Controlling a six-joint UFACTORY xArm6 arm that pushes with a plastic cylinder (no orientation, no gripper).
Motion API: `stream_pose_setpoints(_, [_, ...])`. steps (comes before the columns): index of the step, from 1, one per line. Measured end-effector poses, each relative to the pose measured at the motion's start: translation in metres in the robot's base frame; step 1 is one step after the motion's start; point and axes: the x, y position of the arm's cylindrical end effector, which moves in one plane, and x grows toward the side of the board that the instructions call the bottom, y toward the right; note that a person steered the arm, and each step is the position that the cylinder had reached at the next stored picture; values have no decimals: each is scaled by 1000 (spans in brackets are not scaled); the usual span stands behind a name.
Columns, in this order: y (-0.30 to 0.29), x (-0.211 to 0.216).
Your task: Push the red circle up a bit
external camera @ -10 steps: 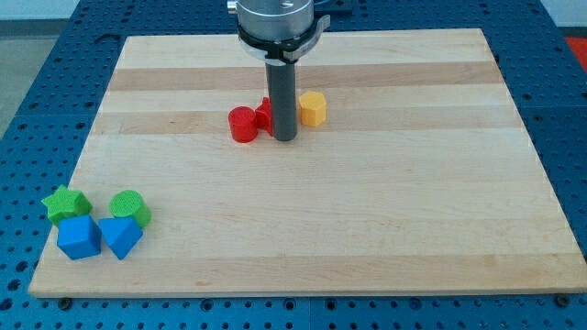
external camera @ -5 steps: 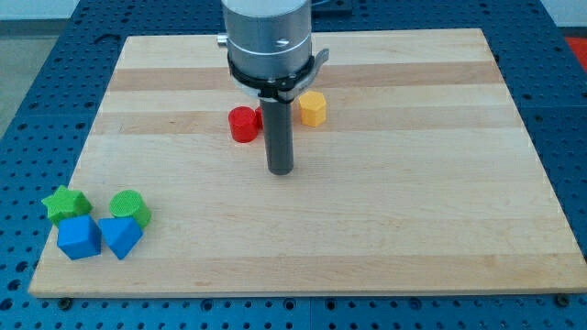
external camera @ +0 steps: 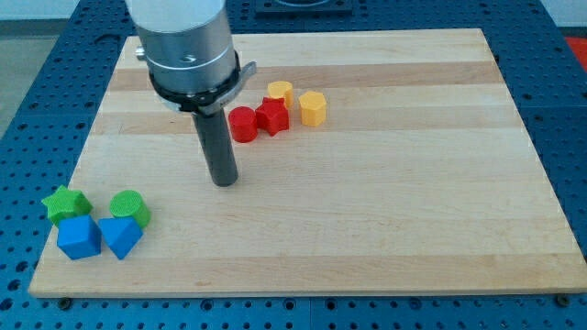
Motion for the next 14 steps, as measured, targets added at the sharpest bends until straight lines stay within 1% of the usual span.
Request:
stream_pose_setpoints(2, [0, -23])
stream_pose_setpoints(5, [-3, -23])
stream_pose_setpoints(9, [-13, -45])
stream_pose_setpoints(10, [-13, -45])
stream_pose_setpoints(12, [18, -50])
stream_pose_setpoints(13, [11, -63])
stream_pose_setpoints(14, [10, -63])
